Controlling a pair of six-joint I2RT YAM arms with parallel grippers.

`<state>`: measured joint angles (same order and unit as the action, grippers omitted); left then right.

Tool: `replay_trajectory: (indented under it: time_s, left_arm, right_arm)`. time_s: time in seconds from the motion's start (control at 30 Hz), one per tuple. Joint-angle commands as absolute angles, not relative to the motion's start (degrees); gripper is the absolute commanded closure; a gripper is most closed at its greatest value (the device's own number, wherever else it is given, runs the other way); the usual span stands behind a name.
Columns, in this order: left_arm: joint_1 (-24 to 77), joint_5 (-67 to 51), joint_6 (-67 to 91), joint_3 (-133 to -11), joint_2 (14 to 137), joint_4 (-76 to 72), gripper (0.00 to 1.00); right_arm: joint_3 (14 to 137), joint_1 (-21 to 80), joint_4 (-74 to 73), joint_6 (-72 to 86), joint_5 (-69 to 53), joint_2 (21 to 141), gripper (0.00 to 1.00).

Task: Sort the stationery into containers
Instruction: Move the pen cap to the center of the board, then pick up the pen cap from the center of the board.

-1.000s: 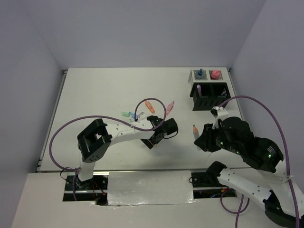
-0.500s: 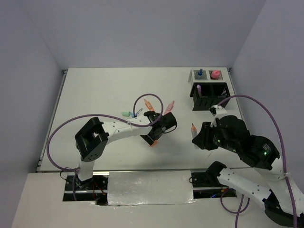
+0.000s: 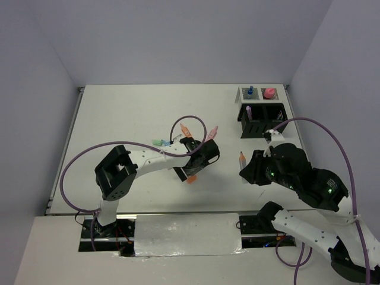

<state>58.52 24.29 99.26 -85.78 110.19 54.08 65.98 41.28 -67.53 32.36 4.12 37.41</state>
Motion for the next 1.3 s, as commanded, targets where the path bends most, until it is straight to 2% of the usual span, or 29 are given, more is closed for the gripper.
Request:
replay_trajectory:
  time_s: [0.0, 0.53, 0.73, 0.83, 1.23, 1.27]
  left_arm:
    - [58.2, 23.4, 94.3, -85.6, 110.9, 51.8, 0.11]
    - [58.0, 21.4, 92.5, -79.0, 110.3, 46.9, 0.12]
    - [58.0, 20.2, 92.1, -78.1, 111.4, 47.0, 0.17]
    - [58.0, 19.7, 91.8, -77.3, 111.5, 46.1, 0.22]
    - [58.1, 17.8, 89.1, -76.8, 113.7, 44.2, 0.28]
    - [58.1, 17.8, 88.3, -76.8, 114.0, 44.0, 0.33]
  right_arm:
    - [66.2, 41.6, -64.7, 33.0, 5.5, 38.1, 0.82]
    - [64.1, 41.7, -63.5, 33.9, 5.7, 37.4, 0.82]
    - [64.4, 41.7, -63.7, 34.2, 6.1, 37.6, 0.82]
    - [64.4, 41.7, -63.8, 34.4, 6.1, 37.6, 0.82]
    - [64.5, 41.7, -63.9, 34.9, 6.7, 37.2, 0.82]
    - [64.6, 41.7, -64.0, 34.9, 6.7, 37.1, 0.82]
